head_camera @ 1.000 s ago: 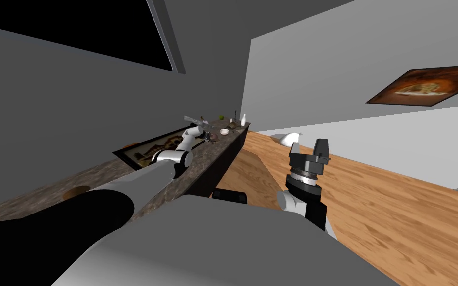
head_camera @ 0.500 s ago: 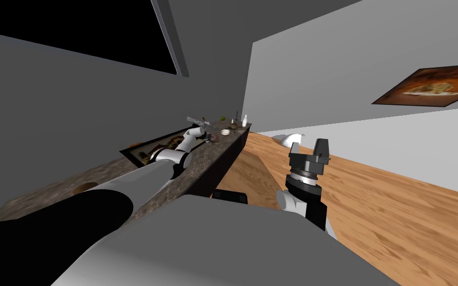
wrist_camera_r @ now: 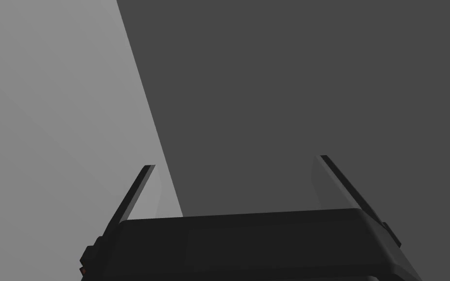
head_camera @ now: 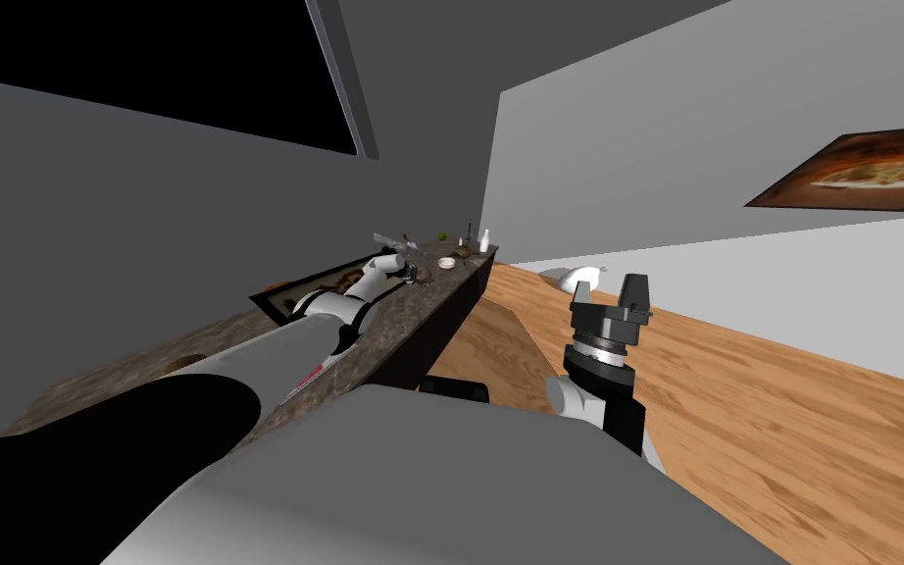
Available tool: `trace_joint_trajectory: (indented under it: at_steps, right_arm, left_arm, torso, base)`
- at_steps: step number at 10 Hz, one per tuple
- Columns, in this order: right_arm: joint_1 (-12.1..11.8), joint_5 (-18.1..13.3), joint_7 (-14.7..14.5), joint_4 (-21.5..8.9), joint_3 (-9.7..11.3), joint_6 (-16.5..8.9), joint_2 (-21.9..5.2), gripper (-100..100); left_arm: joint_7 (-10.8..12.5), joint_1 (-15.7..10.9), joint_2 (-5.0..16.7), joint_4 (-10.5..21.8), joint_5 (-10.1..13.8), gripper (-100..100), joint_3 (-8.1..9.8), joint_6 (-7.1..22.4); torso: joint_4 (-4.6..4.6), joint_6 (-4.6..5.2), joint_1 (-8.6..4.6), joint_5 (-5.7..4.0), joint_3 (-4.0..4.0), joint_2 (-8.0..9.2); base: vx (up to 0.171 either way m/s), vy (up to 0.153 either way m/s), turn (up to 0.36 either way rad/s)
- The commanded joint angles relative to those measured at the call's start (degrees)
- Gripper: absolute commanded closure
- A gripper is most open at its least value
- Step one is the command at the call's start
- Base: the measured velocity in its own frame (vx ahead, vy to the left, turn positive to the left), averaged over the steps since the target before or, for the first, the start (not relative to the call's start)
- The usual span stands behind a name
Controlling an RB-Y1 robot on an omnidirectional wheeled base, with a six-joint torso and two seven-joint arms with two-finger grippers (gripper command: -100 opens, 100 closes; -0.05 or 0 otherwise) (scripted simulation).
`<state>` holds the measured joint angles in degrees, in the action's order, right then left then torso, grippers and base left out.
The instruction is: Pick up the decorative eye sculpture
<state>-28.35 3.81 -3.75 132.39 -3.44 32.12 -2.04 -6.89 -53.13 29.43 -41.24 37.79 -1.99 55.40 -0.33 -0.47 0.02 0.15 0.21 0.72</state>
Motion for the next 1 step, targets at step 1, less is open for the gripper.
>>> trace_joint_trajectory:
  at_steps: [1]
  right_arm:
    - [0.00, 0.00, 0.00, 0.00, 0.00, 0.00, 0.00, 0]
  left_arm:
    - [0.00, 0.00, 0.00, 0.00, 0.00, 0, 0.00, 0.00]
  torso:
    - [0.00, 0.00, 0.00, 0.00, 0.00, 0.00]
  base:
    - [0.000, 0.000, 0.000]
